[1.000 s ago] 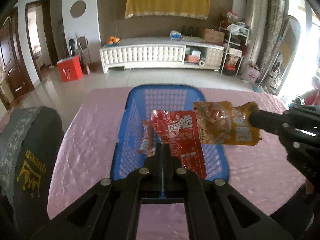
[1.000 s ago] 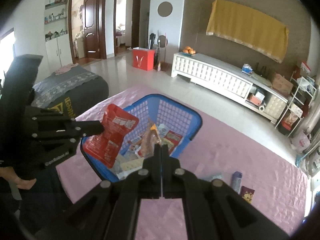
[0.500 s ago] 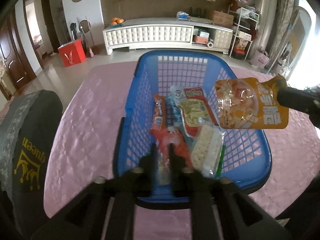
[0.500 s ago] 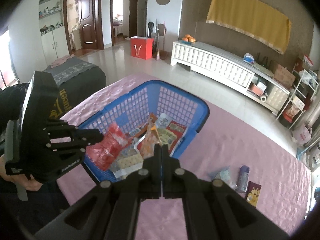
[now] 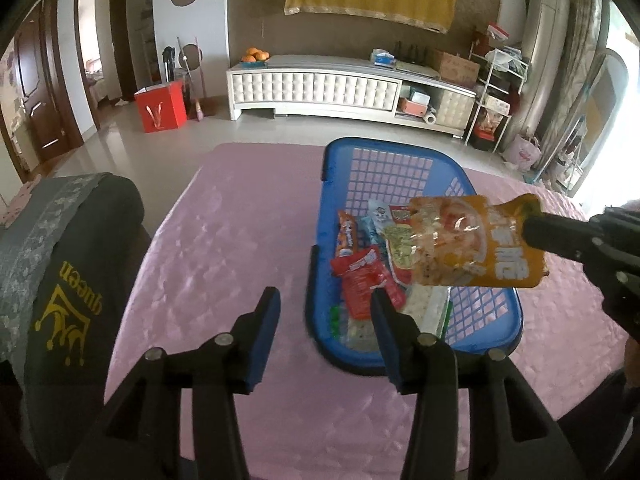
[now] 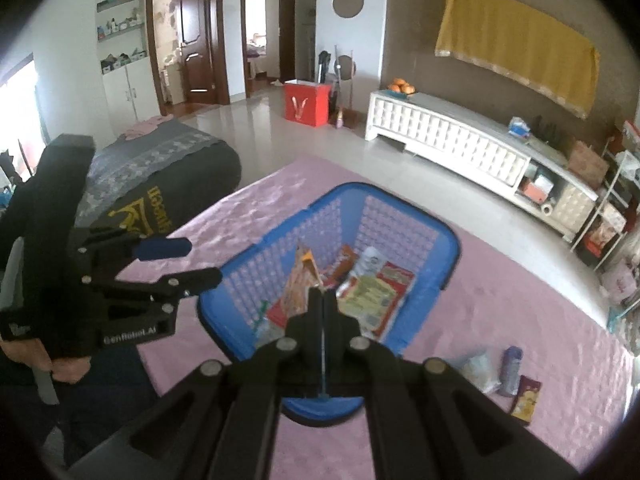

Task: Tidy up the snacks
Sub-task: 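Open the left gripper to drop the red pouch while the right gripper drops the orange pouch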

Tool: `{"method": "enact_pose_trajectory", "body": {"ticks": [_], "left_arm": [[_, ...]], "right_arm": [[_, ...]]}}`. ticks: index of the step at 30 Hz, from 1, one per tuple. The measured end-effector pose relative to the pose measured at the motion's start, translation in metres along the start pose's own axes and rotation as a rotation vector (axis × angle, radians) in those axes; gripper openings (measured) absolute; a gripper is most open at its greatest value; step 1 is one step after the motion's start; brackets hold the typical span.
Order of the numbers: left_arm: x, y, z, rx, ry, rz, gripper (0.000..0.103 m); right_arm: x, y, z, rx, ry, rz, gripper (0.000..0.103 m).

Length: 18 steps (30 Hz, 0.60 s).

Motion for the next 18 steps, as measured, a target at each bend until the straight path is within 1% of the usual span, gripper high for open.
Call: {"method": "enact_pose_trajectory", "body": {"ticks": [6,11,13,16,18], "left_arm": [[0.007,0.000,-0.016,0.011,-0.029,-0.004,0.048],[0.012,0.008,-0.026,0.023,-0.056,-0.022,0.048],[0.015,0.010,-0.028,0.029,-0.063,-0.027,0.048],[0.019,0.014,-0.032,0.079,-0.087,-0.044,0.048],[0.021,0.018,-0.034,0.077,-0.093,-0.051,0.048]], "right_arm": [[0.002,0.036,-0.020,-0.051,0.016,-0.080,0.002],[0.004,0.066,-0.024,-0.016,0.010,-0.159,0.002],[0.008,0.077,-0.022,-0.020,0.038,-0.193,0.002],[0.015,0.089,-0.024,-0.029,0.050,-0.228,0.002],[0.022,0.096,-0.027,-0.032,0.044,-0.257,0.002]]}}
Point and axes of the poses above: each gripper's, at about its wrist camera, not at the fingertips, and y roughly the way its jaws point, z to its right, x to its underside, the point moved 7 cm from there along y, roughly the way its jaws point, and after that the axes turned 5 degrees about -y, right-handed, at the moved point
